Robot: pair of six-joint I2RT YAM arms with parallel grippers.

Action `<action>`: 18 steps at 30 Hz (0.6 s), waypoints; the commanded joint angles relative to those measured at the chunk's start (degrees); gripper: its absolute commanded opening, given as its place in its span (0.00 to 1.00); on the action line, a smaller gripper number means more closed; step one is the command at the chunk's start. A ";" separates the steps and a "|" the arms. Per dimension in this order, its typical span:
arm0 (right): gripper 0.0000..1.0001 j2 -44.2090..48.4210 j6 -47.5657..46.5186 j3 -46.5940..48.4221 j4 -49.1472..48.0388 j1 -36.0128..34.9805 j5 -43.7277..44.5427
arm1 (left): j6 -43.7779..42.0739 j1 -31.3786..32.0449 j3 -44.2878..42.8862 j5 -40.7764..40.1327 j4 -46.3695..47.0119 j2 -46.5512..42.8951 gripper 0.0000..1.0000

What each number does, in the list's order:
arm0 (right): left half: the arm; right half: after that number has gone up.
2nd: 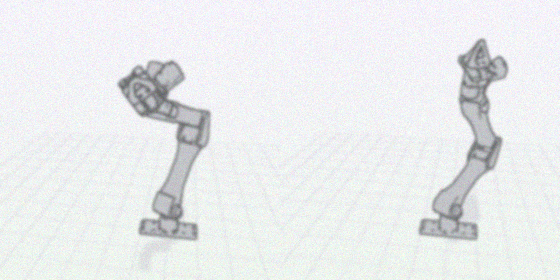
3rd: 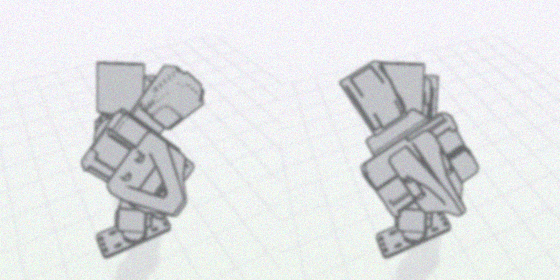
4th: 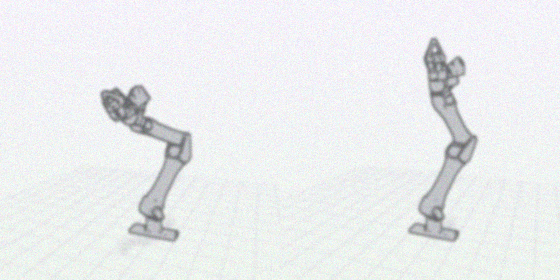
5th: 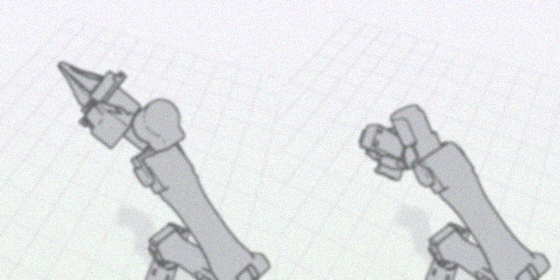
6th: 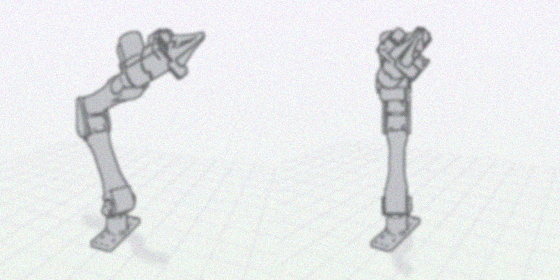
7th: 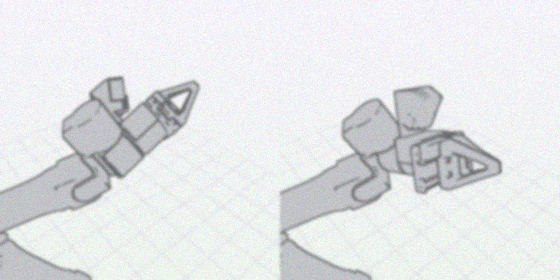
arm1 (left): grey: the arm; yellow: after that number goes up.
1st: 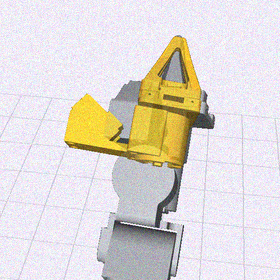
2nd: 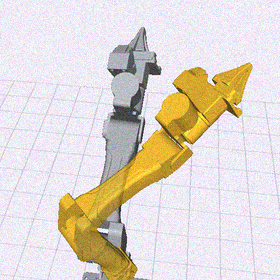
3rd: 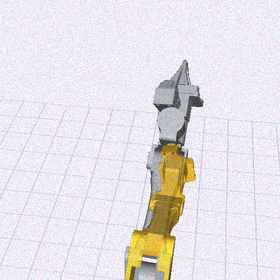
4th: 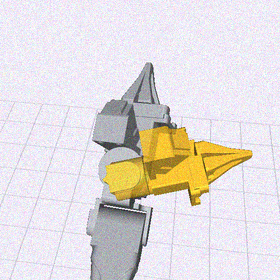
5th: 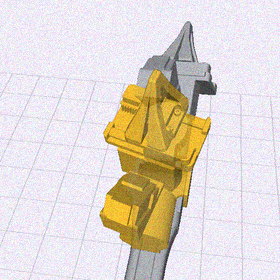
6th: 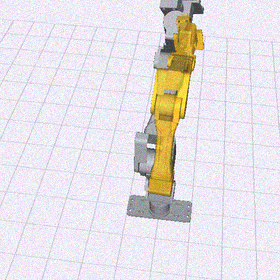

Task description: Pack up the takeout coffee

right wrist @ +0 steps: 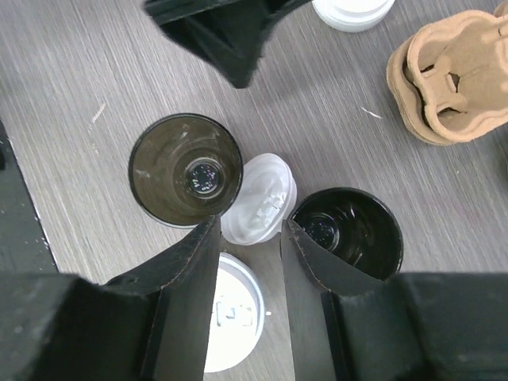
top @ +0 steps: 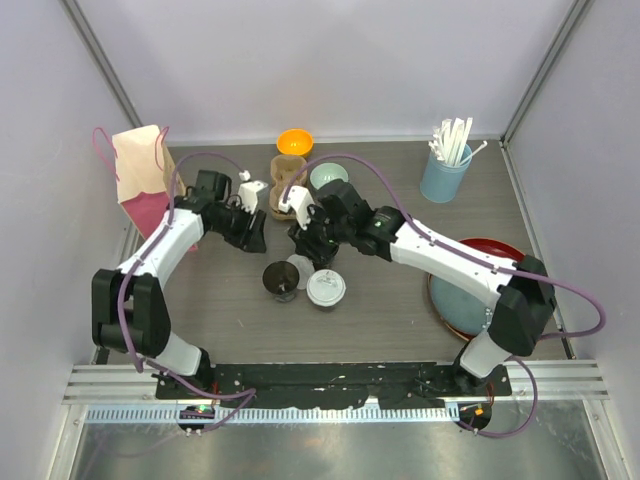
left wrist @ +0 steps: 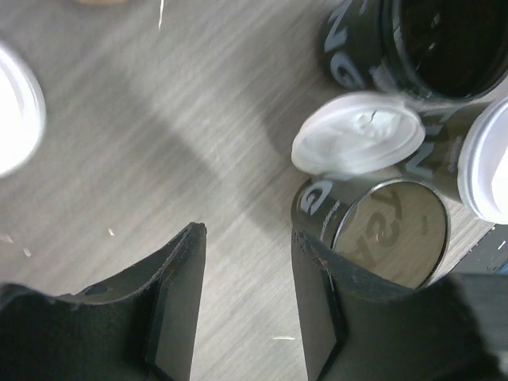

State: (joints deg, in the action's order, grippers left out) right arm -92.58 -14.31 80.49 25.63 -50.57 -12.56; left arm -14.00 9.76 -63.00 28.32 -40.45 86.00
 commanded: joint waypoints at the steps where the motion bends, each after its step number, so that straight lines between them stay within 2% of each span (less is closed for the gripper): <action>1: 0.42 6.70 4.99 -4.10 -8.75 0.55 -0.10 | -8.21 -0.18 -6.07 10.34 1.86 4.35 0.51; 10: 0.43 12.77 5.52 -9.65 -10.07 1.26 -0.28 | -20.62 -0.18 -3.44 22.12 10.20 7.34 0.51; 13: 0.43 13.47 5.52 -10.17 -10.25 1.26 -0.45 | -26.07 -0.09 -3.88 26.96 9.78 8.31 0.53; 18: 0.43 14.26 5.69 -11.05 -10.77 1.26 -0.36 | -30.63 2.80 -7.21 25.39 6.18 12.26 0.55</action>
State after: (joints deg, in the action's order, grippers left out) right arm -81.10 -9.37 69.80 17.85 -49.36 -12.73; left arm -36.97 10.37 -66.78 50.78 -33.06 95.07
